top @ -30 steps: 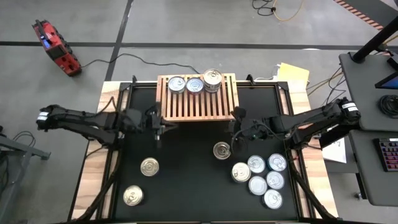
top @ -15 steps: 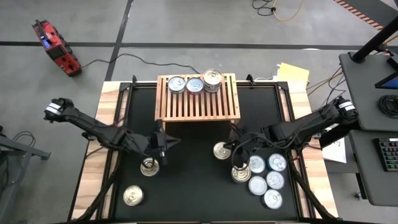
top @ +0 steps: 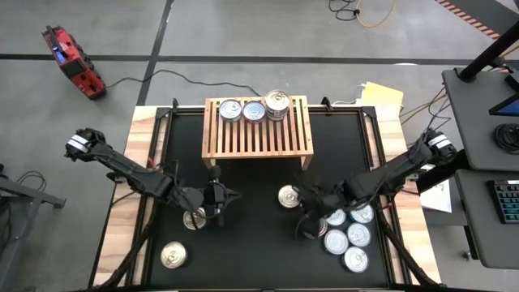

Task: Stack canned seafood by type on shelf
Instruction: Put the blue and pink tuna can on the shelf

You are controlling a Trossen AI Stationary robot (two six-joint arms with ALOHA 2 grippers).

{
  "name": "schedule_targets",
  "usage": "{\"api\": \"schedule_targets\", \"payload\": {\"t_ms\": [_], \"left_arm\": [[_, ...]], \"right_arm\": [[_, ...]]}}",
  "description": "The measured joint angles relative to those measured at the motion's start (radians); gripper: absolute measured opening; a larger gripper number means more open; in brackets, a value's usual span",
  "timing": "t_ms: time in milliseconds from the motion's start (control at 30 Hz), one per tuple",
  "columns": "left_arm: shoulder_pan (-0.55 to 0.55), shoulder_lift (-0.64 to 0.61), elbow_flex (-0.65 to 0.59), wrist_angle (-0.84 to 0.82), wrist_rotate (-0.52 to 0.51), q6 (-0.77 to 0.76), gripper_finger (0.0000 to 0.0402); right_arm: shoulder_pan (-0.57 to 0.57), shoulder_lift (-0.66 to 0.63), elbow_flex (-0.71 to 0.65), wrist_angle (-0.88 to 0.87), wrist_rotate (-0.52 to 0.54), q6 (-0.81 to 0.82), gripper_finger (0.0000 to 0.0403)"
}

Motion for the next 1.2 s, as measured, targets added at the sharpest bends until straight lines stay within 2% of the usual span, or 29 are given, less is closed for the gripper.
{"api": "schedule_targets", "payload": {"t_ms": [233,400,500,800,1200], "left_arm": [[-0.008,0.045,0.04,-0.003,0.0,0.019,0.0],[-0.009,0.061,0.04,-0.007,0.0,0.026,0.0],[-0.01,0.071,0.04,-0.008,0.0,0.026,0.0],[-0.01,0.102,0.039,-0.004,0.0,0.026,0.0],[-0.01,0.104,0.039,-0.011,0.0,0.008,0.0]], "right_arm": [[0.077,0.12,0.182,-0.28,-0.051,0.089,0.0013],[0.092,0.152,0.224,-0.365,-0.07,0.136,0.0013],[0.092,0.155,0.217,-0.359,-0.057,0.136,0.0013],[0.042,0.193,0.213,-0.344,0.201,0.068,0.0013],[-0.082,0.324,0.213,-0.282,0.212,-0.07,0.0013]]}}
